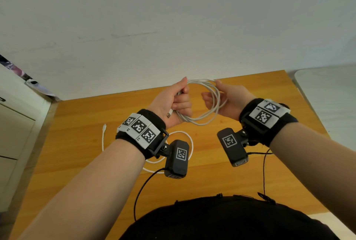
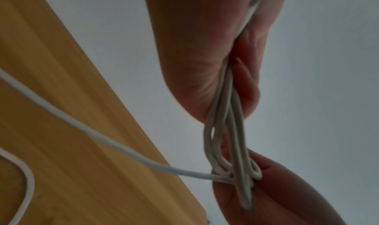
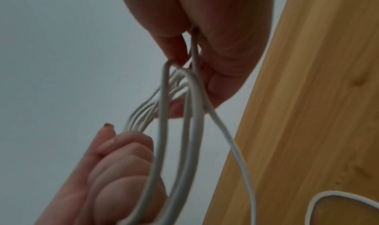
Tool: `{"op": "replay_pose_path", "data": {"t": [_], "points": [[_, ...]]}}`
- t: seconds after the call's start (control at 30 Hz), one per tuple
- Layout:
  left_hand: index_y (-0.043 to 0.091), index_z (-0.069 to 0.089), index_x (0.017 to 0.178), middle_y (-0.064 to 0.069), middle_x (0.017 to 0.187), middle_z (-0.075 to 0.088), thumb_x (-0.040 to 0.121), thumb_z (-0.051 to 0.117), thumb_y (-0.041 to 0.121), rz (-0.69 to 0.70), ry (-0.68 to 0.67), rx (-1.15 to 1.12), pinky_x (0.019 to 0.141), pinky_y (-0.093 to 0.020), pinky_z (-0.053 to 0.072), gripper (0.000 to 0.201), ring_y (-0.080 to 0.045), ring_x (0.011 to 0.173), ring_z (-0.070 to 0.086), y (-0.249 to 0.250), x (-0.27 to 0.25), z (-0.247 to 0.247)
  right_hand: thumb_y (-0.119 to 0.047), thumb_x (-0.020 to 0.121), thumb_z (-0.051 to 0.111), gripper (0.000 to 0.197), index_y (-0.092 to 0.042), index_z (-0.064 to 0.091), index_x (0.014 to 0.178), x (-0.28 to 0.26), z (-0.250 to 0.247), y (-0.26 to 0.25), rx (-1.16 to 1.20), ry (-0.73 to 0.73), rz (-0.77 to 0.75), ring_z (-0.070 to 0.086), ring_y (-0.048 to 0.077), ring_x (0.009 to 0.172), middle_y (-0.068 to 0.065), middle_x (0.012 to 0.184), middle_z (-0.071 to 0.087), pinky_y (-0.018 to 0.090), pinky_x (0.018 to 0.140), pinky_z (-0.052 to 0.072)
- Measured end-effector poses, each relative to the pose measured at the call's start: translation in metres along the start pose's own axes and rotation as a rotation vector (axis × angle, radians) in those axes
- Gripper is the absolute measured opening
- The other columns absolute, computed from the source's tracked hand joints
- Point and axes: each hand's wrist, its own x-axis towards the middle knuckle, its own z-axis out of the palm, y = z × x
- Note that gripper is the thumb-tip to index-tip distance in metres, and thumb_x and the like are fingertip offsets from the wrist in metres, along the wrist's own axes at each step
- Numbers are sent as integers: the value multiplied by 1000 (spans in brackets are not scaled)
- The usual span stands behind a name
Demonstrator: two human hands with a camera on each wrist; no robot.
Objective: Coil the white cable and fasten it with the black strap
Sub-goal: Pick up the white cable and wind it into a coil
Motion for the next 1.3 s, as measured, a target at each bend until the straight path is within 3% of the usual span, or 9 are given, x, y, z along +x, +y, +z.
{"op": "replay_pose_path", "data": {"t": [0.07,0.2,0.33,0.63,0.87,1.03,1.1,1.2,1.3], "points": [[15,46,69,10,37,25,96,46,39,31,85,46,40,-18,21,36,-4,29,22,0,1,-2,-28,100,37,30,-5,51,88,0,1,0,37,-27,12,47,16,44,8,64,53,26,51,42],[13,56,90,9,40,26,96,47,38,88,228,109,42,-19,22,27,-5,33,23,-5,5,0,-31,100,38,25,-13,43,83,5,6,1,65,-20,-25,24,11,33,0,49,40,21,36,26],[12,59,105,9,42,27,99,39,40,83,185,191,44,-20,24,34,-5,35,24,-7,4,4,-32,100,38,28,-15,42,78,12,6,3,37,56,-85,19,10,30,-4,40,35,19,34,17],[12,53,79,9,40,27,99,38,38,88,98,108,41,-19,25,36,-5,34,25,-3,2,17,-23,98,43,20,-12,54,86,16,1,2,80,98,-179,31,8,32,2,57,43,16,36,27],[13,51,70,9,41,27,98,41,39,126,140,-322,36,-16,26,40,-6,31,25,4,11,17,-45,92,48,40,-7,61,90,13,-4,16,172,8,-105,62,18,70,6,66,68,30,69,51],[13,50,68,8,40,28,99,38,40,193,173,-405,37,-17,26,42,-6,31,25,12,16,15,-49,96,30,49,-11,60,99,5,-5,32,-61,-87,-62,63,23,98,8,96,69,36,94,44],[14,50,68,8,41,28,99,39,40,216,173,-420,37,-18,26,42,-7,31,26,15,17,16,-44,98,30,44,-11,59,104,2,-6,39,-171,-98,-31,60,23,107,8,103,68,40,103,37],[14,49,67,7,40,28,99,38,39,232,161,-432,36,-17,25,42,-6,30,26,20,18,17,-21,96,47,12,-12,53,101,-1,-4,45,-245,-127,6,56,29,117,13,107,66,45,108,34],[14,48,67,8,40,28,99,37,39,238,149,-442,35,-17,25,43,-6,30,26,20,17,20,-5,93,51,8,-12,47,96,1,-1,52,-281,-178,72,59,31,105,15,99,65,48,102,38]]}}
